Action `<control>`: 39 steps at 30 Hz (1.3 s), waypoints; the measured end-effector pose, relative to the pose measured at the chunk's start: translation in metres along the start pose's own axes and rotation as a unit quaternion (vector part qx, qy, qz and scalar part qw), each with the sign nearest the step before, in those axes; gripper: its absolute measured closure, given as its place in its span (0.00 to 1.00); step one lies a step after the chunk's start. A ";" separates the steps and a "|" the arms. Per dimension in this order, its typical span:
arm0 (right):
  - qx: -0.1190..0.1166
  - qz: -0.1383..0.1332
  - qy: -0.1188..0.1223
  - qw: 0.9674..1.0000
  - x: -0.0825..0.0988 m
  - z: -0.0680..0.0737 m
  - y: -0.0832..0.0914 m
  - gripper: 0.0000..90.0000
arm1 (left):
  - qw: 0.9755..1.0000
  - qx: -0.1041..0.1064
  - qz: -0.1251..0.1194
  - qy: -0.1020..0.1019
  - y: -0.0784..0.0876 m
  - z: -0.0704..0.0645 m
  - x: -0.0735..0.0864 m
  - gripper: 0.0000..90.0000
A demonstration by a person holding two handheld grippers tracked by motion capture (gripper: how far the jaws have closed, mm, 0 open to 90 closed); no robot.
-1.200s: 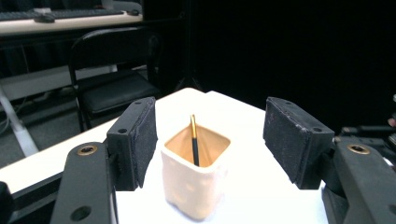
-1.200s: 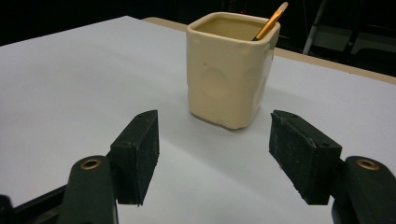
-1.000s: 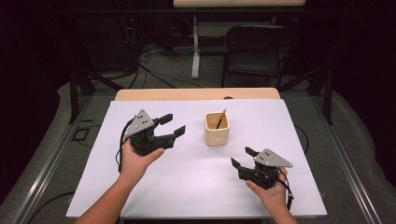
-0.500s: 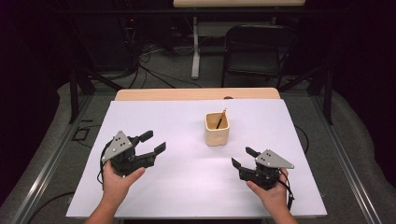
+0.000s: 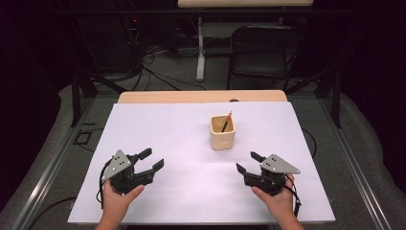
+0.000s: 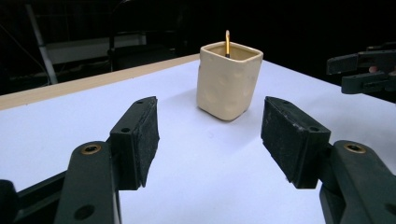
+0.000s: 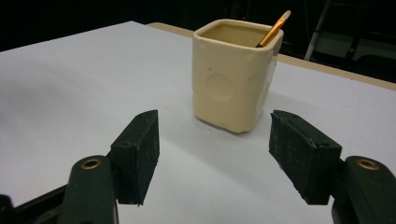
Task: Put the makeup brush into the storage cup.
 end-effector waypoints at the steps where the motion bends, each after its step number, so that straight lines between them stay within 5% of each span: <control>1: 0.000 -0.001 0.001 1.000 0.000 0.000 0.000 0.37 | 1.000 -0.002 0.000 0.001 0.000 0.000 0.001 0.41; 12: 0.000 0.001 0.010 1.000 0.001 0.003 -0.001 0.37 | 1.000 -0.003 0.003 -0.013 -0.010 -0.001 0.020 0.41; 39: -0.001 0.008 0.002 1.000 0.008 0.001 -0.006 0.37 | 1.000 -0.005 0.024 0.017 -0.021 0.007 0.031 0.40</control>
Point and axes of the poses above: each handheld gripper's, and its own axes: y roughly backward along the jaws, x roughly out of its underside, z roughly to its left, the point moved 10 cm from there along -y, roughly forward along the jaws, and after that the axes turned 14 degrees about z, right-handed, at the moved point
